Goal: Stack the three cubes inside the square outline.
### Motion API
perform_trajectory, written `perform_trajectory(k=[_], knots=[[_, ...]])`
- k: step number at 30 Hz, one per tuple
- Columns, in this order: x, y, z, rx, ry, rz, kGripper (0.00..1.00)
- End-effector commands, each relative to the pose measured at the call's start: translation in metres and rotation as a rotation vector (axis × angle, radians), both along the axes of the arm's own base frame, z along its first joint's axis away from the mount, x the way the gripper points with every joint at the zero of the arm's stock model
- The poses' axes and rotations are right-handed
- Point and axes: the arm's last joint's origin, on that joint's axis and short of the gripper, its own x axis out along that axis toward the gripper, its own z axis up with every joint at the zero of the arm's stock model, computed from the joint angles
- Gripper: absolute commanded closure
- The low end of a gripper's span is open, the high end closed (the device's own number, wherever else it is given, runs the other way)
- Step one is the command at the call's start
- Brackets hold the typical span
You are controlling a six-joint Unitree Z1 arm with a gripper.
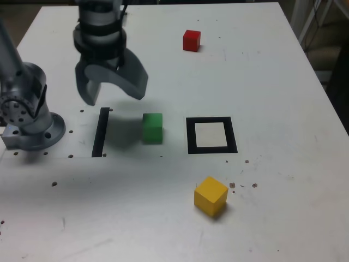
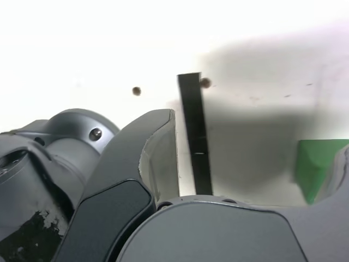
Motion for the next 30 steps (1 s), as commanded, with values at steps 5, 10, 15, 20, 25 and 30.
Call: perform_trajectory(k=[5, 10, 15, 20, 25, 30], knots=[[0.019, 0.013, 0.006, -0.009, -0.021, -0.037, 0.00], [0.033, 0.030, 0.010, -0.017, -0.024, -0.070, 0.00], [0.046, 0.055, 0.017, -0.022, -0.008, -0.100, 0.01], [0.060, 0.079, 0.023, -0.020, 0.005, -0.096, 0.01], [0.074, 0.103, 0.023, -0.024, 0.007, -0.097, 0.01], [0.084, 0.128, 0.025, -0.019, 0.008, -0.098, 0.01]])
